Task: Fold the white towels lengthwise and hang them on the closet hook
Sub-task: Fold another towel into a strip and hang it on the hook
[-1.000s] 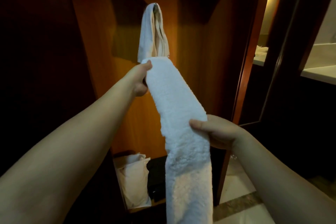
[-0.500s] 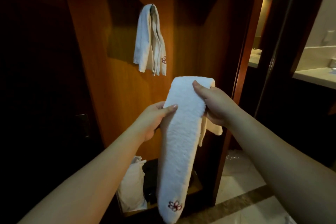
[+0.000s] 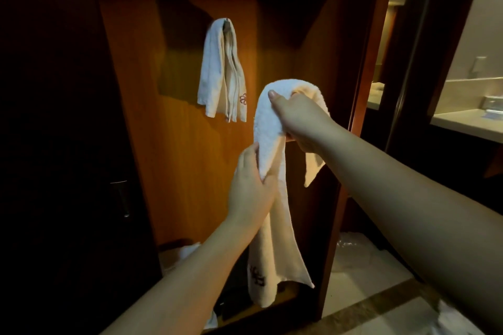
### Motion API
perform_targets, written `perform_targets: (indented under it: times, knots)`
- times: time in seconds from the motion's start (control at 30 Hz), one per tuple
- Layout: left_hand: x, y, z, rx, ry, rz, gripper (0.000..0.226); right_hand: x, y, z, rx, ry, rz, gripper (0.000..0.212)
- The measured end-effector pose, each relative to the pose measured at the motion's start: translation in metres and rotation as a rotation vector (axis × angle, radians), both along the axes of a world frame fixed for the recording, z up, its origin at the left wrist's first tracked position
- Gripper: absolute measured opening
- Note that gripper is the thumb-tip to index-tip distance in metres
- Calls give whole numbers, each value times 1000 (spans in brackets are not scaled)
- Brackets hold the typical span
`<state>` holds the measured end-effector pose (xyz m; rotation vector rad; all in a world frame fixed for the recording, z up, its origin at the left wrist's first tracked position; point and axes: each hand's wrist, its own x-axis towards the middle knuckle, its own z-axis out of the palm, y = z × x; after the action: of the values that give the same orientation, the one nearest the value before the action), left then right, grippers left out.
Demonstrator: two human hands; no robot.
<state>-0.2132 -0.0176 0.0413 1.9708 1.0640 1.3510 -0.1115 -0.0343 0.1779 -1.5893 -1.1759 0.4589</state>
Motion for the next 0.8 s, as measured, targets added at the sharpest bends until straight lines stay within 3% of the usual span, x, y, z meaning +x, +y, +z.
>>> perform_targets:
  times: [0.17,0.3,0.43,0.53,0.67,0.8]
  knots:
    - [-23,39,-32,12,147,111,23,17,1,8,95,275,-89,58]
    - [-58,66,-53,22,288,227,15,45,3,4,148,468,-222,58]
    - [-100,87,-62,41,411,351,15,70,7,2,198,772,-283,40]
    - [-125,98,-55,-20,449,381,13,85,12,0,220,846,-298,54]
    - [-158,108,-36,-76,319,364,8,104,16,-2,268,979,-333,65]
    - [-177,105,-2,-127,132,228,21,120,22,-1,293,1128,-381,66]
